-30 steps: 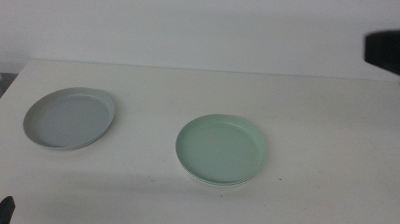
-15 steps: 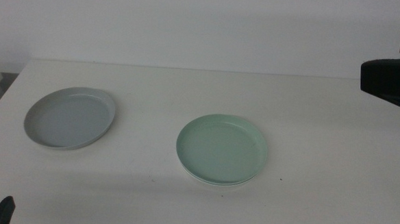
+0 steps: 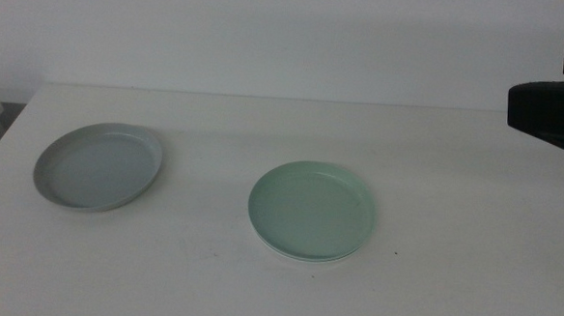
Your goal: Stack the three bowls on top of each other.
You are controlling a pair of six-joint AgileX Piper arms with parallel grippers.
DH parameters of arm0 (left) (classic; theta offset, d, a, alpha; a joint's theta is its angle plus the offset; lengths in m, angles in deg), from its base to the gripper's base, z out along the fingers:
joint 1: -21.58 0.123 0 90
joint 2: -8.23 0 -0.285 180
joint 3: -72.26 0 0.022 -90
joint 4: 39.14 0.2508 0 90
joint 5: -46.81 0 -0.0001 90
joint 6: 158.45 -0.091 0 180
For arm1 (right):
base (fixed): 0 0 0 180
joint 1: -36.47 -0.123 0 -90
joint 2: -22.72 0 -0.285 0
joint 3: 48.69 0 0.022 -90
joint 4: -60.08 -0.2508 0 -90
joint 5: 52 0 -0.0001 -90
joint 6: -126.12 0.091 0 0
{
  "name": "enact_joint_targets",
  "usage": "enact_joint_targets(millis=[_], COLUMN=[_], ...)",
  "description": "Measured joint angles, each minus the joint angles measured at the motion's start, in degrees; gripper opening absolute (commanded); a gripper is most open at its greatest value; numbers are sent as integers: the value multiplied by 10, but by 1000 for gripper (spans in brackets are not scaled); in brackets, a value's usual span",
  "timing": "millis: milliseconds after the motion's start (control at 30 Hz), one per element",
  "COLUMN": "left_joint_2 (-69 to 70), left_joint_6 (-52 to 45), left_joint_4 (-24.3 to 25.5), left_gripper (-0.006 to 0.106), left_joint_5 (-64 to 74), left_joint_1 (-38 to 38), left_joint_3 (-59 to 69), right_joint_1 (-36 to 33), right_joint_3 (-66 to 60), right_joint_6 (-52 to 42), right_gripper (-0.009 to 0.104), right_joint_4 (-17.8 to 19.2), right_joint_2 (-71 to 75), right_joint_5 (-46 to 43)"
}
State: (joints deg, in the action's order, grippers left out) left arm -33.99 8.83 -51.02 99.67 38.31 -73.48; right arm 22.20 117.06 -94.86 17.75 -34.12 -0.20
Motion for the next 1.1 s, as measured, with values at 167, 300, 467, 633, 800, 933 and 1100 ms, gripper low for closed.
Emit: enact_joint_targets(millis=[167,300,467,633,800,933,1100], left_joint_2=[-127,-209,-309,-486,-635,-774,-877], left_joint_6=[-57,-72,-46,-30,-38,16,46], left_joint_4=[-4,-19,-37,-50,-43,35,128], left_gripper=[94,94,94,94,94,93,93], left_joint_5=[130,138,83,60,69,68,82], left_joint_1=[33,37,37,35,10,-35,-66], left_joint_3=[-145,-173,-180,-267,-371,-478,-571], right_joint_1=[0,0,0,0,0,0,0], right_joint_3=[0,0,0,0,0,0,0], right_joint_6=[0,1,1,1,1,1,1], right_gripper=[91,91,91,91,91,91,91], right_joint_4=[0,0,-1,-1,-1,-1,-1], right_joint_2=[0,0,0,0,0,0,0], right_joint_5=[-1,-1,-1,-3,-3,-3,-3])
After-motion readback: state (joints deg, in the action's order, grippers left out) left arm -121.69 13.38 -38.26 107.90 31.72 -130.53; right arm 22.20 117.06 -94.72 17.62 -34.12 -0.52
